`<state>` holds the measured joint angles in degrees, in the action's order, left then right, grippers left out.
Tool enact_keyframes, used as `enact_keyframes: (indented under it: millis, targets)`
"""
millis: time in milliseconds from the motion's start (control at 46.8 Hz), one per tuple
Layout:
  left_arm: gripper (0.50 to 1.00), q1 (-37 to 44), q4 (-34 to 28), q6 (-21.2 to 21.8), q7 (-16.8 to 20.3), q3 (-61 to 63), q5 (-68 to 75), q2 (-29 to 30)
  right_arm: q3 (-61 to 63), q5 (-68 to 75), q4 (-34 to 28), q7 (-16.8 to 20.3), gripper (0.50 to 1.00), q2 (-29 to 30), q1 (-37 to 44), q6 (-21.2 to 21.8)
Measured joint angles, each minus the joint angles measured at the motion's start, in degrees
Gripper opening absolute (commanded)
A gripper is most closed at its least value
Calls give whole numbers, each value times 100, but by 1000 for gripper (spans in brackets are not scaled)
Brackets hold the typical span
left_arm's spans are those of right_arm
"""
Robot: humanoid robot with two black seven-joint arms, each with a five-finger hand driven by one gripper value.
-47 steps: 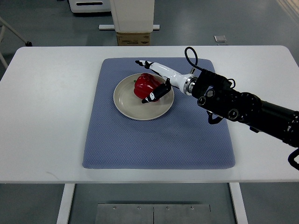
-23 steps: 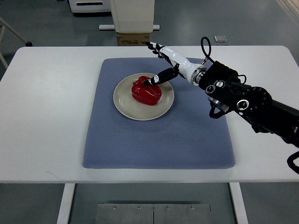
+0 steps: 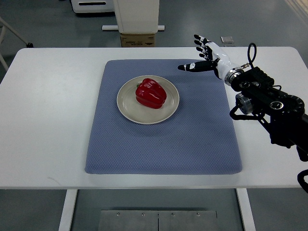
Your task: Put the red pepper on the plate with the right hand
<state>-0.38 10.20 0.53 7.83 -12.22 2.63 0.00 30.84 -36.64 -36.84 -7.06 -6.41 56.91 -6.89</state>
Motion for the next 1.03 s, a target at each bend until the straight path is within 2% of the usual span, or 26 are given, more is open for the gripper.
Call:
enact_keyframes:
  millis: [128, 299, 513, 1025]
  targets:
    - [1000, -3, 0, 0, 3, 0, 0, 0, 476, 1, 8, 30, 998, -2, -141, -180]
    - [1000, -4, 0, 0, 3, 0, 0, 0, 964, 294, 2, 27, 1000, -27, -312, -210]
    - [1000, 1, 0, 0, 1, 0, 0, 0, 991, 1043, -4, -32, 1000, -217, -408, -210]
    - [1000, -7, 0, 0, 0, 0, 0, 0, 995, 1079, -9, -35, 1000, -190, -672, -208]
